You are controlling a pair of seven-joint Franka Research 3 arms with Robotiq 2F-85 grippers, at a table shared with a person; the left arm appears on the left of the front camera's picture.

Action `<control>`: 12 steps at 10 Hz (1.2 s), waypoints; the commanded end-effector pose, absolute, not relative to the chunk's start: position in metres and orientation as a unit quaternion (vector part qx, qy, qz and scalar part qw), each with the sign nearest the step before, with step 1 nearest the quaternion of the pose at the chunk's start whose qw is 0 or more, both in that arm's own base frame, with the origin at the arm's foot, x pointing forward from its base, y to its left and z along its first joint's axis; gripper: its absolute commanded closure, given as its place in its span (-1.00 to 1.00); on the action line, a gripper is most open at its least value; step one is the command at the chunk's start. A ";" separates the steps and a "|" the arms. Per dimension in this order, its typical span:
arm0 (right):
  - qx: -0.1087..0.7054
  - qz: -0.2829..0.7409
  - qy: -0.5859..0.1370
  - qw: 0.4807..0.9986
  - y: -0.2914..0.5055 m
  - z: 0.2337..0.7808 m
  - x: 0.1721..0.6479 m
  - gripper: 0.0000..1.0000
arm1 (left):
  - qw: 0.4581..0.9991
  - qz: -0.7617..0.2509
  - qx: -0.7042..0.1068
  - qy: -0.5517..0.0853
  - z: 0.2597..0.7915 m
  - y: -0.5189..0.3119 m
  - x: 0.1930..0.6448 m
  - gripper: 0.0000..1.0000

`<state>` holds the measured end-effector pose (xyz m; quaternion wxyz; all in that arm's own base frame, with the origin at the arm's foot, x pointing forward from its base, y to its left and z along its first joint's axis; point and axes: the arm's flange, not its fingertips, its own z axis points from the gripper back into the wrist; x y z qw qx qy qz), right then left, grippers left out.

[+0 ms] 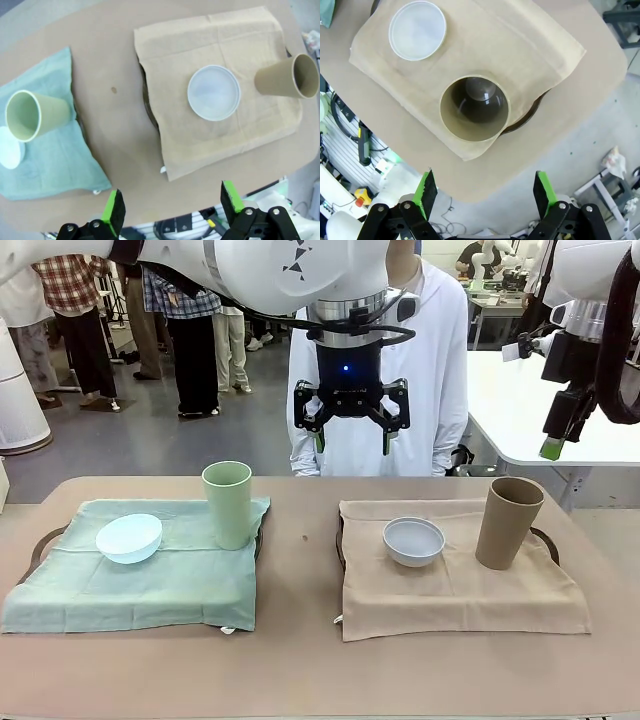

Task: Set up a tray with a mat and arrange the tableware.
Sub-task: Place the Picnic Bowl and Reusable plastic cup back onto the Handle tray in front of the human's position.

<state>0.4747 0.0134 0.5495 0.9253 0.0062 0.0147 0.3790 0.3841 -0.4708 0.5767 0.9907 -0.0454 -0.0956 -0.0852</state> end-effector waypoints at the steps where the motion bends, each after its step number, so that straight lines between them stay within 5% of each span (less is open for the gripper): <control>1: 0.017 0.383 0.013 0.923 0.013 0.549 0.471 -1.00 | 0.990 -0.093 -0.050 -0.098 0.579 -0.470 0.385 -1.00; 6: -0.018 0.284 0.034 0.958 0.040 0.539 0.411 -1.00 | 0.988 -0.121 -0.090 -0.038 0.595 -0.375 0.405 -1.00; 12: 0.065 0.286 -0.004 0.956 0.039 0.527 0.378 -1.00 | 0.978 -0.209 -0.019 -0.005 0.565 -0.278 0.397 -1.00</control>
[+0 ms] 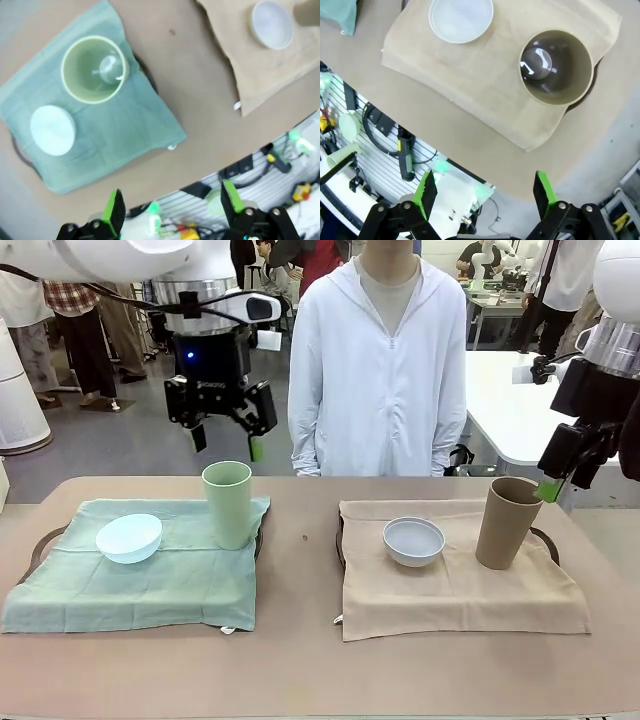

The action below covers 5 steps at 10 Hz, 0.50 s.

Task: Set up a tray with a mat and arrange the tableware.
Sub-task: Place the Picnic Bowl and Reusable plastic cup back onto the Handle tray in front of the human's position.

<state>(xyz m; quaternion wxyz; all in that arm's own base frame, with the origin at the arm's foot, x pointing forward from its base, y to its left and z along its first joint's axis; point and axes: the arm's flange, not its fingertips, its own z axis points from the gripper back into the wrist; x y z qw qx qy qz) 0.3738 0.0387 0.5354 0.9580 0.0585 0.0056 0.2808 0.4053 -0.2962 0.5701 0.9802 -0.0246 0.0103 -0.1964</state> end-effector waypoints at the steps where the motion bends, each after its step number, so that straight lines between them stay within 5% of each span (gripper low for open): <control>1: 0.055 0.285 0.002 0.957 0.040 0.525 0.383 -1.00 | 0.982 -0.183 -0.035 -0.017 0.563 -0.268 0.396 -1.00; 5: 0.059 0.281 0.006 0.958 0.039 0.534 0.376 -1.00 | 0.981 -0.195 -0.022 0.007 0.566 -0.288 0.401 -1.00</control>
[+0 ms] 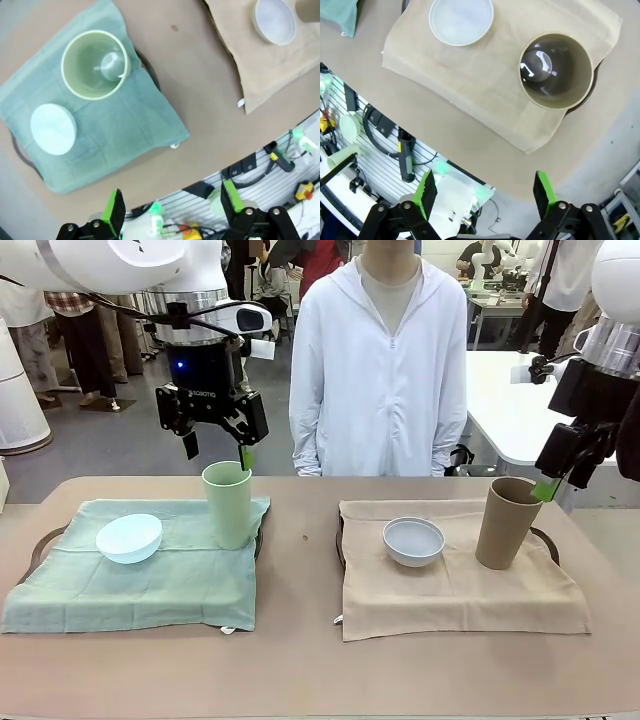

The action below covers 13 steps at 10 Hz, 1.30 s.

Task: Set up a tray with a mat and arrange the tableware.
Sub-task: Place the Picnic Bowl and Reusable plastic cup back onto the Handle tray in front of the human's position.

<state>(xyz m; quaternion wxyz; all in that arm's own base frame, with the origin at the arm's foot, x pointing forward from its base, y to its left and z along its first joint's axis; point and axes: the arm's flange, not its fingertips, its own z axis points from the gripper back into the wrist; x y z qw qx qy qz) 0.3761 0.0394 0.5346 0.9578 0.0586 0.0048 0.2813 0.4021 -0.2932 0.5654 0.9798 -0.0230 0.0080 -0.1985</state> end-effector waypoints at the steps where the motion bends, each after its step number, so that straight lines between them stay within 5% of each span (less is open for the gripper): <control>1: 0.080 0.261 0.003 0.962 0.027 0.536 0.379 -1.00 | 0.981 -0.188 -0.051 0.008 0.571 -0.264 0.409 -1.00; 7: 0.271 0.161 0.045 0.948 -0.093 0.523 0.369 -1.00 | 0.964 -0.172 -0.202 0.036 0.548 -0.108 0.403 -1.00; 13: 0.466 0.033 -0.029 0.884 -0.239 0.514 0.348 -1.00 | 0.920 -0.014 -0.384 -0.080 0.539 0.046 0.371 -1.00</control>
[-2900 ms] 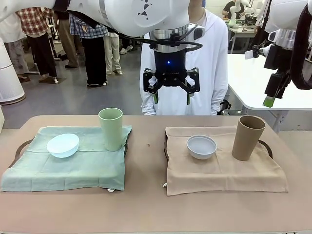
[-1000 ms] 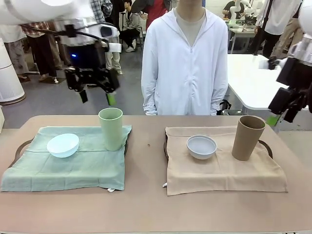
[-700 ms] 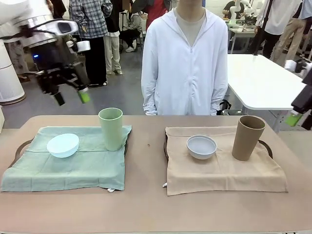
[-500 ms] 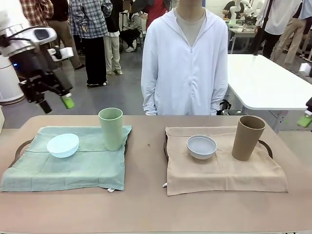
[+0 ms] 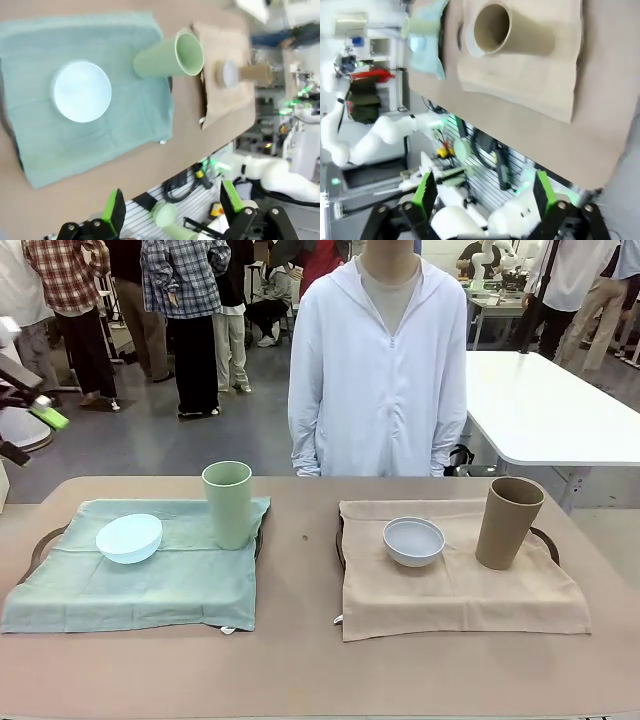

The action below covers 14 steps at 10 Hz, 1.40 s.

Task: Set up a tray with a mat and arrange the tableware.
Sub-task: Place the Picnic Bowl and Reusable plastic cup back onto the Handle tray in front of the human's position.

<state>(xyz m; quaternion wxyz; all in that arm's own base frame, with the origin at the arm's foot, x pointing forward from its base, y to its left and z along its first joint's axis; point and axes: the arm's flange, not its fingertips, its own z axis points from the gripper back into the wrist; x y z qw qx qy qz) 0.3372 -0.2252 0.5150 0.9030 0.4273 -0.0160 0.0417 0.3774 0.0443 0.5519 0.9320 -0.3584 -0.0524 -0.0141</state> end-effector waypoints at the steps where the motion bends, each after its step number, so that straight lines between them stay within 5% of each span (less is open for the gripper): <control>1: 0.491 0.018 -0.038 0.870 -0.259 0.510 0.343 -1.00 | 0.910 0.000 -0.405 -0.090 0.538 0.055 0.366 -1.00; 6: 0.561 -0.014 -0.074 0.824 -0.315 0.494 0.323 -1.00 | 0.843 0.062 -0.506 -0.172 0.532 0.061 0.323 -1.00; 14: 0.555 -0.026 -0.069 0.829 -0.312 0.490 0.317 -1.00 | 0.846 0.072 -0.507 -0.148 0.539 0.065 0.327 -1.00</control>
